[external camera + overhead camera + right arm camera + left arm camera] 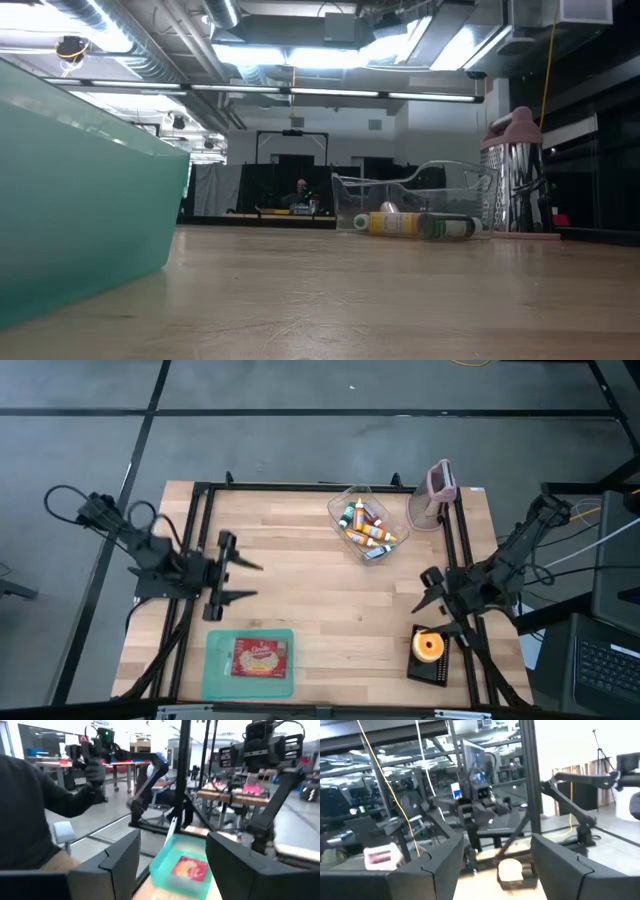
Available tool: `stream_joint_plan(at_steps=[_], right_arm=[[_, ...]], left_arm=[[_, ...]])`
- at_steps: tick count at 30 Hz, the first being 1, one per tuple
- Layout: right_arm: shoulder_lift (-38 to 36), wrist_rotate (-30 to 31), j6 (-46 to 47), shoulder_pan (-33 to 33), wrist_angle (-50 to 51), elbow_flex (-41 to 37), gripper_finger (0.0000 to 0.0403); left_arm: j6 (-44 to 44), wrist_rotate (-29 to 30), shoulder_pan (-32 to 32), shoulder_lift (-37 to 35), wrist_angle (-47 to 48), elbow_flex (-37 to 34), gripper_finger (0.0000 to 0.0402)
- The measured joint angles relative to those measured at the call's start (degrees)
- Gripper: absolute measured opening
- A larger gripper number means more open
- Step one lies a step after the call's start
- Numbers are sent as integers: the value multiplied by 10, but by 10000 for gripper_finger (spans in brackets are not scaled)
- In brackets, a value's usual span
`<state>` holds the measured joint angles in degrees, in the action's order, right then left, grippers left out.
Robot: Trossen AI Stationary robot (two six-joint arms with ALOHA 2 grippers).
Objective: Pick & Place Food Item
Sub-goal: Return to Home Position
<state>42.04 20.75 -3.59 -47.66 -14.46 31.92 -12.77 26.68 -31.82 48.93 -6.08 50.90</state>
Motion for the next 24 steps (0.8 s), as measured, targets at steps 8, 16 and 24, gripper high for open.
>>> stream_joint_plan(at_steps=[8,16,24], right_arm=[[0,3,32,0,40,-20,222],[0,-42,96,-1,34,-20,222],[0,-68,87,0,29,-20,222]], left_arm=[[55,6,-61,-13,-113,-175,226],[152,-96,-101,-10,-249,-260,226],[108,-116,-124,-13,-317,-261,226]])
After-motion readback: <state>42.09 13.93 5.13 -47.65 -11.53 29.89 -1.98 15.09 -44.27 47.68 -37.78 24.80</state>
